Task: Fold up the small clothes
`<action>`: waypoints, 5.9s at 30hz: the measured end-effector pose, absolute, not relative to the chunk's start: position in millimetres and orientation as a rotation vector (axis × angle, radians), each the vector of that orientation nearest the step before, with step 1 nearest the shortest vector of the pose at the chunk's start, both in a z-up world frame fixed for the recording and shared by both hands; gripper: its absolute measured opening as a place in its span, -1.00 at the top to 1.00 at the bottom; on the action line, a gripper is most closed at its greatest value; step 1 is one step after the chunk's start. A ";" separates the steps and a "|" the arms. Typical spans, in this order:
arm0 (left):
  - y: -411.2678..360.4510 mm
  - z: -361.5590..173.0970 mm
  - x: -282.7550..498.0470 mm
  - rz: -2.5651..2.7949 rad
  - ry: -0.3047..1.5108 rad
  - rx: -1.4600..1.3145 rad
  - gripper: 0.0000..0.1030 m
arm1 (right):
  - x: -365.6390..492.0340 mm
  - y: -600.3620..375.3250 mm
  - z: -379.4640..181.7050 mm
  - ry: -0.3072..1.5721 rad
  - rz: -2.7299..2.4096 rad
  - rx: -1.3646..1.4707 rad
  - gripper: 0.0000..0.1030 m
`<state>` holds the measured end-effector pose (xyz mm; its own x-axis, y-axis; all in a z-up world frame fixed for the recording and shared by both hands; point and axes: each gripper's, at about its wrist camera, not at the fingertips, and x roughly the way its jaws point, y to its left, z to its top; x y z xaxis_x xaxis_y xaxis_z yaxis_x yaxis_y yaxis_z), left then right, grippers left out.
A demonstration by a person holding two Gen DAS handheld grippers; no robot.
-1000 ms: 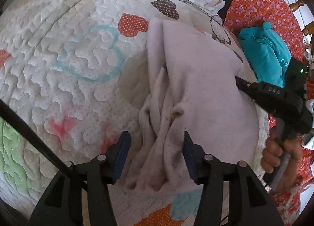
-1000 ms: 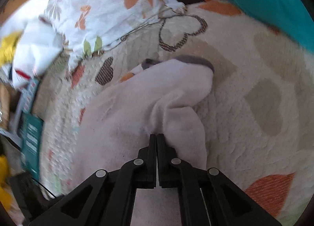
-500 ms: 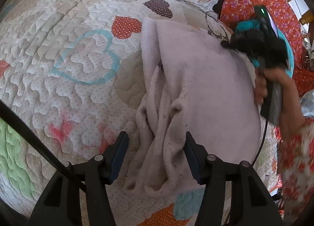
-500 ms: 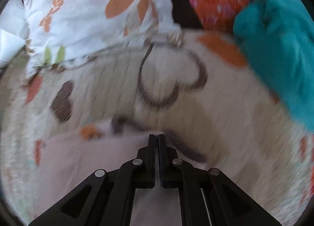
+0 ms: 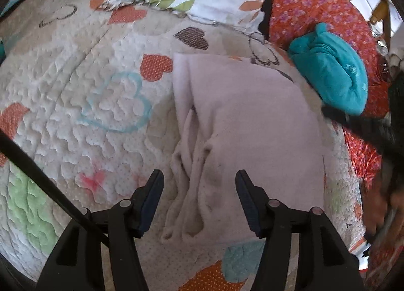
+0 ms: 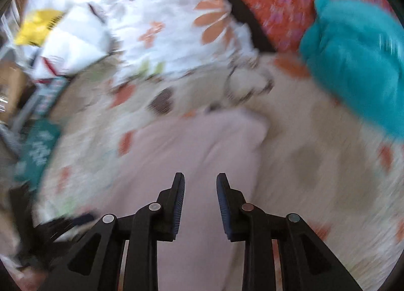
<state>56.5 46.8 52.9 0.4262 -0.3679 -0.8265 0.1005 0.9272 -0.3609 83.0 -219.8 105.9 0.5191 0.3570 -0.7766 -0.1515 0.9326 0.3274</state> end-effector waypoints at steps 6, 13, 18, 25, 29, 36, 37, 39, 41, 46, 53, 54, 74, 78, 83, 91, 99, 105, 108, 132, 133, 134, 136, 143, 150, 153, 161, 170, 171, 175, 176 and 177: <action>48.9 23.6 53.1 -0.273 1.213 -0.271 -0.12 | 15.0 -226.5 48.7 1.085 0.361 0.411 0.45; 59.1 30.8 39.8 -0.268 1.178 -0.279 -0.12 | -57.6 -235.3 26.5 1.137 0.353 0.459 0.44; 63.5 56.4 13.7 -0.215 1.036 -0.264 -0.12 | -85.8 -242.0 41.7 1.097 0.301 0.319 0.44; 62.6 63.5 -38.7 -0.124 0.898 -0.216 -0.29 | -96.2 -262.9 61.8 0.998 0.267 0.304 0.33; 63.9 48.1 -56.8 -0.068 0.940 -0.224 -0.31 | -92.6 -267.0 59.8 0.969 0.228 0.271 0.28; 64.1 19.6 -58.0 0.027 1.054 -0.199 -0.31 | -65.2 -295.8 40.7 0.965 -0.011 0.226 0.15; 63.2 16.9 -57.9 0.036 1.060 -0.196 -0.31 | -63.8 -301.2 37.2 0.959 -0.051 0.216 0.12; 59.0 13.6 -56.2 0.053 1.068 -0.171 -0.35 | -62.7 -311.8 27.5 0.960 -0.095 0.208 0.05; 52.8 11.8 -55.6 0.058 1.068 -0.146 -0.48 | -63.3 -315.5 23.1 0.946 -0.083 0.208 0.05; 42.6 7.0 -48.4 0.095 1.083 -0.130 -0.71 | -54.4 -300.5 23.7 0.942 -0.085 0.149 -0.25; 39.9 3.7 -40.9 0.119 1.111 -0.150 -0.88 | -55.7 -304.6 21.9 0.946 -0.103 0.157 -0.37; 39.3 3.2 -40.8 0.126 1.109 -0.152 -0.90 | -57.6 -307.7 24.5 0.935 -0.121 0.166 -0.37; 42.6 -0.1 -41.7 0.120 1.122 -0.172 -1.00 | -52.3 -311.7 4.0 0.945 -0.167 0.145 -1.00; 43.7 -0.1 -42.2 0.112 1.120 -0.182 -1.00 | -53.6 -309.9 2.6 0.918 -0.188 0.146 -1.00; 42.4 1.1 -42.3 0.089 1.137 -0.166 -1.00 | -55.5 -310.2 1.5 0.887 -0.184 0.142 -1.00; 42.9 56.7 -49.8 -0.006 1.000 -0.162 -0.75 | -59.3 -306.7 -0.1 0.851 -0.195 0.125 -1.00; 42.3 85.3 21.4 -0.064 0.958 -0.156 -0.54 | -61.3 -306.4 -1.6 0.827 -0.199 0.118 -1.00; 31.6 61.3 67.3 -0.024 1.020 -0.101 -0.51 | -63.0 -306.5 -1.8 0.811 -0.199 0.115 -1.00; 33.4 36.7 78.9 -0.006 1.089 -0.056 -0.51 | -63.7 -305.5 -1.9 0.806 -0.202 0.115 -1.00; 65.6 56.7 62.3 -0.033 1.063 -0.227 -0.63 | -53.3 -304.3 12.1 0.901 -0.237 0.074 -0.89; 68.6 58.4 62.3 -0.032 1.059 -0.232 -0.63 | -55.5 -302.8 21.5 0.884 -0.251 0.062 -0.83; 71.7 60.3 61.9 -0.031 1.055 -0.240 -0.63 | -57.2 -300.3 33.6 0.848 -0.257 0.045 -0.80; 77.0 63.4 62.9 -0.031 1.050 -0.264 -0.63 | -51.8 -292.0 57.9 0.781 -0.255 -0.009 -0.80; 79.3 72.9 64.4 -0.029 1.016 -0.273 -0.63 | 54.5 -257.1 104.3 0.855 -0.039 0.004 -0.06; 82.9 68.7 68.4 -0.027 1.038 -0.292 -0.63 | 179.5 -246.2 70.9 1.047 0.022 0.179 0.51; 85.0 69.2 70.8 -0.024 1.039 -0.300 -0.63 | 220.0 -240.0 46.9 1.151 -0.012 0.191 0.51; 95.4 62.0 72.8 0.000 1.065 -0.287 -0.63 | 247.1 -226.1 64.9 1.097 -0.098 0.040 0.47; 137.9 77.4 67.6 0.080 1.012 -0.394 -0.63 | 138.9 -168.0 135.8 0.999 0.439 0.314 0.46; 143.8 79.7 66.8 0.094 1.001 -0.407 -0.63 | 128.5 -154.0 131.8 1.015 0.499 0.345 0.44; 165.1 83.6 63.0 0.146 0.979 -0.428 -0.63 | 107.6 -106.0 93.1 1.084 0.561 0.366 0.44; 168.9 84.0 62.5 0.152 0.977 -0.433 -0.63 | 104.4 -101.0 76.4 1.115 0.555 0.396 0.44; 174.1 84.9 60.4 0.161 0.970 -0.440 -0.63 | 100.1 -96.9 61.8 1.148 0.549 0.432 0.44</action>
